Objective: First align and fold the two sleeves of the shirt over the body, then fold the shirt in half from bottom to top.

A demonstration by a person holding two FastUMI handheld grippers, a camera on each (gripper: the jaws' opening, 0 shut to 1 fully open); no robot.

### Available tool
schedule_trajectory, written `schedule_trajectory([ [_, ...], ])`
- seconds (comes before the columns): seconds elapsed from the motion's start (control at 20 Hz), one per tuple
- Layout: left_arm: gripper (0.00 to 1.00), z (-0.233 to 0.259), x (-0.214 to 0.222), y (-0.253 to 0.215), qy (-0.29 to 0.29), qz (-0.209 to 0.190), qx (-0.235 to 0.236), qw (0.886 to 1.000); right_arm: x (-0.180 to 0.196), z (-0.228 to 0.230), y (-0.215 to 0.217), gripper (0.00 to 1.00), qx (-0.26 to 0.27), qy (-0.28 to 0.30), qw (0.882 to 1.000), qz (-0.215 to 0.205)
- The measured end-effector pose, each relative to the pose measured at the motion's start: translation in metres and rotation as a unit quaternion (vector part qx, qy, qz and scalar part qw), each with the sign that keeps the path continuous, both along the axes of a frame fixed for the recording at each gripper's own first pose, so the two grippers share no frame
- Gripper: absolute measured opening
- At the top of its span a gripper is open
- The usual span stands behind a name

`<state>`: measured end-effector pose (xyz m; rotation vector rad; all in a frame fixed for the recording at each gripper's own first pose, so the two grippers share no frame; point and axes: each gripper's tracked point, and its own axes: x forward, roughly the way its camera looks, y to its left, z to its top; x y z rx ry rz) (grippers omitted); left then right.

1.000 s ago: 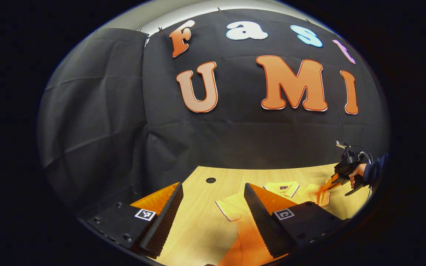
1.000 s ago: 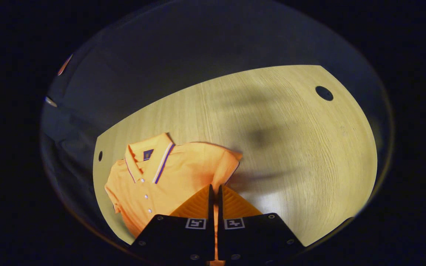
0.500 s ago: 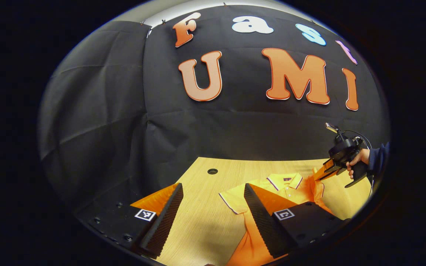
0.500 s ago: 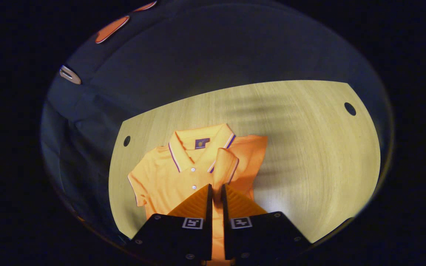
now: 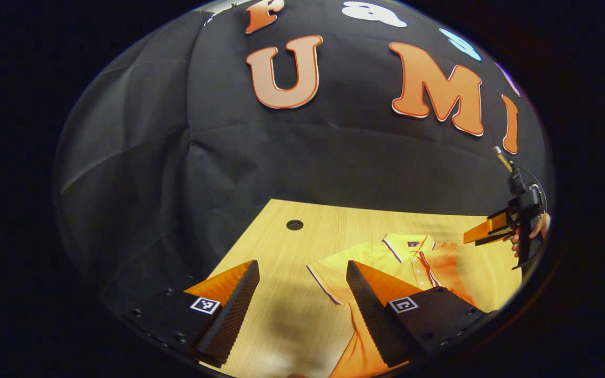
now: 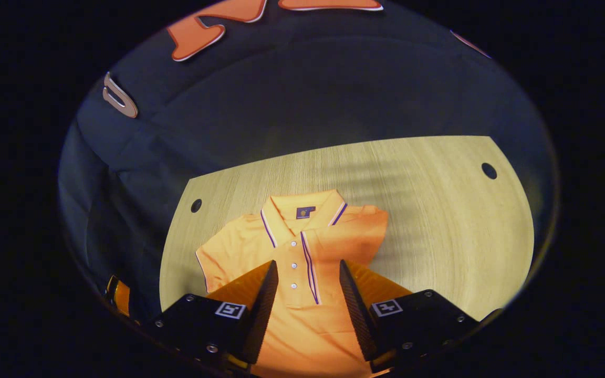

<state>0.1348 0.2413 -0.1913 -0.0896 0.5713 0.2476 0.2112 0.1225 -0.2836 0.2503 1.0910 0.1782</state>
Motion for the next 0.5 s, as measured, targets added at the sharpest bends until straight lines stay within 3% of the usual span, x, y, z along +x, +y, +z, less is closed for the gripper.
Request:
schedule_trajectory([
  [0.25,0.99,-0.067,0.034,-0.019,0.102,-0.022,-0.089,0.991,-0.007,0.045,-0.017,0.89,0.0,-0.067,0.998,-0.018],
  [0.5,0.99,-0.124,0.053,-0.027,0.215,-0.007,-0.138,0.967,-0.03,0.079,-0.043,0.97,-0.037,-0.126,0.991,-0.026],
])
